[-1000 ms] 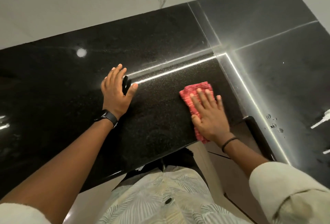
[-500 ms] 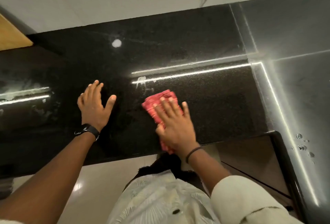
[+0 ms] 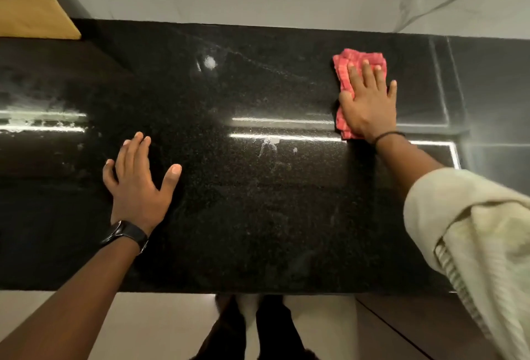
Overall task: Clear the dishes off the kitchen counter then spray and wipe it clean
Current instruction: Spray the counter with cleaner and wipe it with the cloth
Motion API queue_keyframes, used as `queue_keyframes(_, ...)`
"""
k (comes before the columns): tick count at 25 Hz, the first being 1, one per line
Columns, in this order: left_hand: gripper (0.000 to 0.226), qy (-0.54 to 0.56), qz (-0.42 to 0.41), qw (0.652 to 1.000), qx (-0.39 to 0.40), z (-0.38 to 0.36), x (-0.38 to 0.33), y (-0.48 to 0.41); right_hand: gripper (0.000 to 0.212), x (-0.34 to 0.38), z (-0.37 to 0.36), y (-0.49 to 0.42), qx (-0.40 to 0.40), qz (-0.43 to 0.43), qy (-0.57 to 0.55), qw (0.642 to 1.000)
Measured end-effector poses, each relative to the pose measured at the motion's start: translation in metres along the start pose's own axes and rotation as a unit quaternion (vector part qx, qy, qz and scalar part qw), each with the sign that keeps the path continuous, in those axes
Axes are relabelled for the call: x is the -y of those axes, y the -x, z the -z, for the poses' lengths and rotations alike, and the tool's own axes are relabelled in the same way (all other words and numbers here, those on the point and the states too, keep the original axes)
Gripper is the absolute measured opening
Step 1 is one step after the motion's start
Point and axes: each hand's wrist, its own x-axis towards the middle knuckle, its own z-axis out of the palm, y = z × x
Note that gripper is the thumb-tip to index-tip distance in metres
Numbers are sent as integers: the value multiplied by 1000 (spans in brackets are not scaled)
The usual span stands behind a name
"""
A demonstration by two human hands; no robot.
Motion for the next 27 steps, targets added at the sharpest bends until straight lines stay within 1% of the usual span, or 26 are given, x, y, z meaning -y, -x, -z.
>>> queue_keyframes(2, 83, 10, -5, 1000, -7, -2, 0, -2, 72, 28, -2, -32, 11, 31, 17, 999)
queue_keyframes(4, 84, 18, -12, 1000, -15, -5, -4, -4, 73, 65, -9, -38, 21, 79, 33, 996)
queue_keyframes(7, 84, 46, -10, 998, -28, -7, -2, -6, 73, 149, -32, 4, 33, 157, 50, 986)
queue_keyframes(8, 83, 74, -9, 996, -41, -8, 0, -6, 74, 178, -42, 30, 39, 174, 52, 983)
queue_keyframes(9, 80, 129, -11, 990, -62, -9, 1, -5, 74, 205, -52, 62, 44, 189, 51, 980)
queue_keyframes(10, 77, 208, -16, 974, -92, -8, 3, -4, 75, 232, -64, 98, 48, 209, 47, 976)
queue_keyframes(11, 73, 295, -10, 947, -125, -7, 4, -2, 76, 256, -77, 135, 53, 236, 39, 970)
queue_keyframes(12, 69, 371, 13, 916, -154, -3, 7, 0, 75, 279, -89, 175, 53, 270, 35, 961)
queue_keyframes(13, 67, 422, 45, 888, -174, 7, 16, 4, 74, 302, -100, 214, 57, 302, 36, 951)
queue_keyframes(14, 68, 447, 70, 873, -183, 20, 29, 8, 73, 320, -107, 247, 66, 323, 34, 943)
queue_keyframes(15, 69, 447, 83, 872, -181, 32, 46, 13, 71, 331, -112, 272, 80, 332, 32, 939)
queue_keyframes(16, 68, 422, 87, 886, -171, 44, 70, 21, 70, 334, -114, 289, 92, 340, 32, 935)
queue_keyframes(17, 66, 372, 83, 910, -161, 57, 98, 30, 70, 332, -113, 301, 98, 350, 37, 931)
queue_keyframes(19, 65, 237, 59, 958, -149, 79, 157, 44, 71, 310, -109, 312, 86, 367, 69, 924)
queue_keyframes(20, 66, 174, 58, 973, -144, 90, 188, 49, 73, 294, -107, 313, 78, 358, 84, 927)
queue_keyframes(21, 66, 123, 69, 980, -138, 102, 219, 52, 74, 276, -104, 311, 70, 330, 92, 937)
queue_keyframes(23, 67, 51, 107, 985, -127, 123, 273, 53, 76, 240, -93, 292, 60, 232, 86, 967)
queue_keyframes(25, 69, 14, 142, 982, -127, 138, 309, 53, 74, 223, -82, 264, 42, 145, 69, 986)
queue_keyframes(27, 67, 2, 156, 979, -132, 142, 327, 50, 73, 229, -77, 231, 31, 110, 68, 991)
